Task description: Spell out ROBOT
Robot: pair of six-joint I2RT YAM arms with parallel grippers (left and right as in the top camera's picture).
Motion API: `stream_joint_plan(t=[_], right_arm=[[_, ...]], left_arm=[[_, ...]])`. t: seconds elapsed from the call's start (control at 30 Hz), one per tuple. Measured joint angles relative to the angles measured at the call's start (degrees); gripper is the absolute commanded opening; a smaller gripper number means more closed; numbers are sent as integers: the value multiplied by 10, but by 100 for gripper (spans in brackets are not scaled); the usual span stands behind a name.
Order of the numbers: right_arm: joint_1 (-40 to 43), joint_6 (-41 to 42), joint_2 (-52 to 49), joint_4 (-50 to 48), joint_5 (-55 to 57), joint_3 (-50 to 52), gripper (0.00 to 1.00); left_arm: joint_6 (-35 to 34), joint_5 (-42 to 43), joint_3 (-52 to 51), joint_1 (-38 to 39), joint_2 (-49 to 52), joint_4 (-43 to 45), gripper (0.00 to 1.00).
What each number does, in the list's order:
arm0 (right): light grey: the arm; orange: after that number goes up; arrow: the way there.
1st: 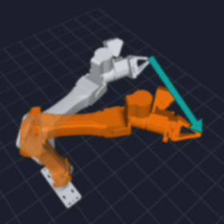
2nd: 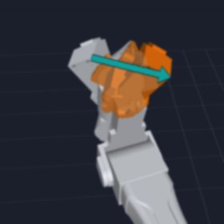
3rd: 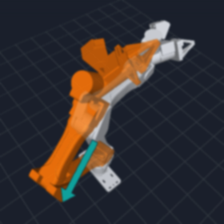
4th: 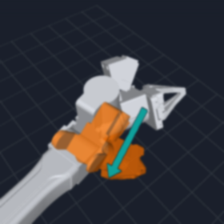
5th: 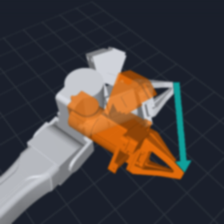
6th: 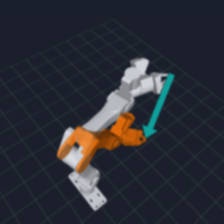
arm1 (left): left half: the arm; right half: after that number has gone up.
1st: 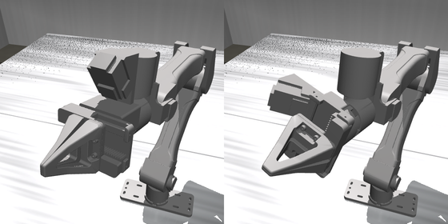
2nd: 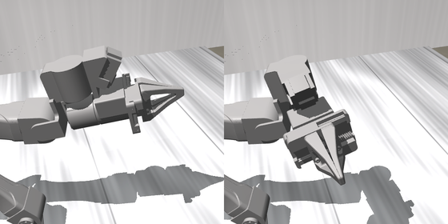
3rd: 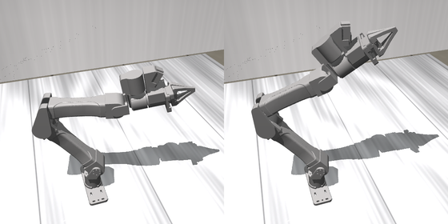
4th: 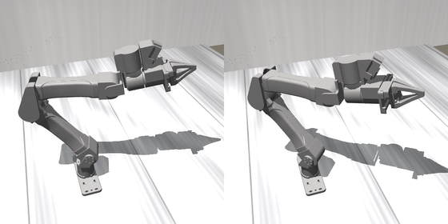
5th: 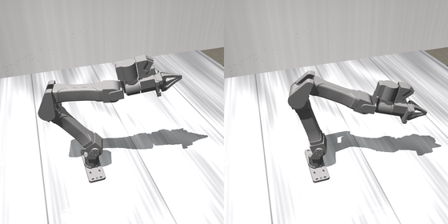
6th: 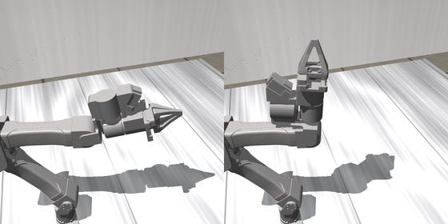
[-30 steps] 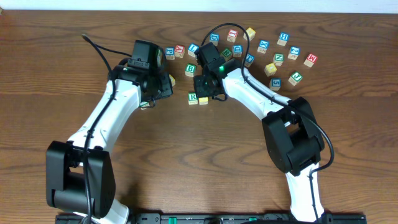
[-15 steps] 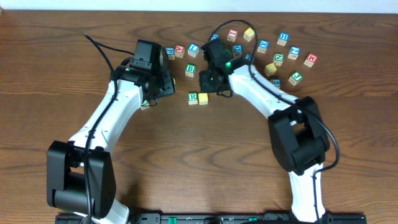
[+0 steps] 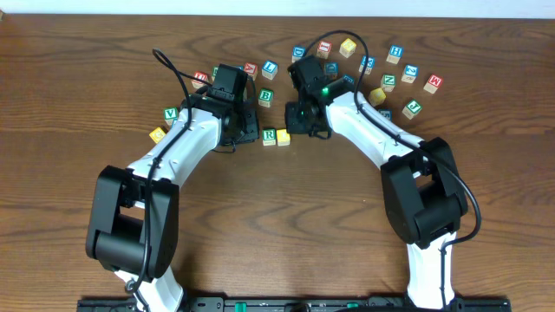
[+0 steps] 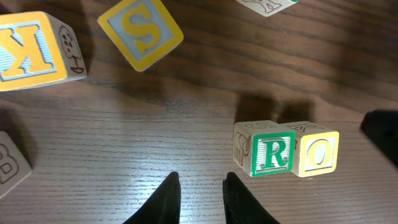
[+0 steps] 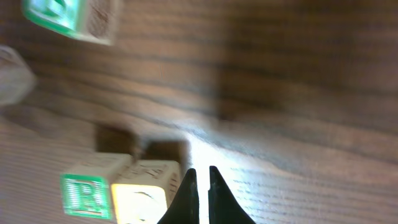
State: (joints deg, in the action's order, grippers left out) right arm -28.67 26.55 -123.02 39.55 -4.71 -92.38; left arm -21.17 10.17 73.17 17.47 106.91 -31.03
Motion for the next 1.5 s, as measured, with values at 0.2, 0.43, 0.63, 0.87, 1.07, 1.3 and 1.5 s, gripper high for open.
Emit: stream_joint_plan(t=[0.2, 0.43, 0.63, 0.87, 1.07, 1.3, 1.5], right_arm=[[-1, 2, 0, 0, 0, 20, 2], [-7, 3, 0, -2, 0, 21, 2], [-16, 4, 0, -2, 0, 21, 2], [-22, 11, 0, -2, 0, 21, 3], [-22, 14, 0, -2, 0, 21, 3], [-22, 15, 0, -2, 0, 21, 4], [-23, 17, 0, 1, 0, 21, 3]], left_arm=[[0, 0, 0, 0, 0, 13, 23], [0, 0, 0, 0, 0, 25, 23], [0, 0, 0, 0, 0, 34, 23], [0, 0, 0, 0, 0, 35, 23], [0, 0, 0, 0, 0, 35, 23], [0, 0, 0, 0, 0, 37, 23], [2, 0, 0, 0, 18, 40, 19]])
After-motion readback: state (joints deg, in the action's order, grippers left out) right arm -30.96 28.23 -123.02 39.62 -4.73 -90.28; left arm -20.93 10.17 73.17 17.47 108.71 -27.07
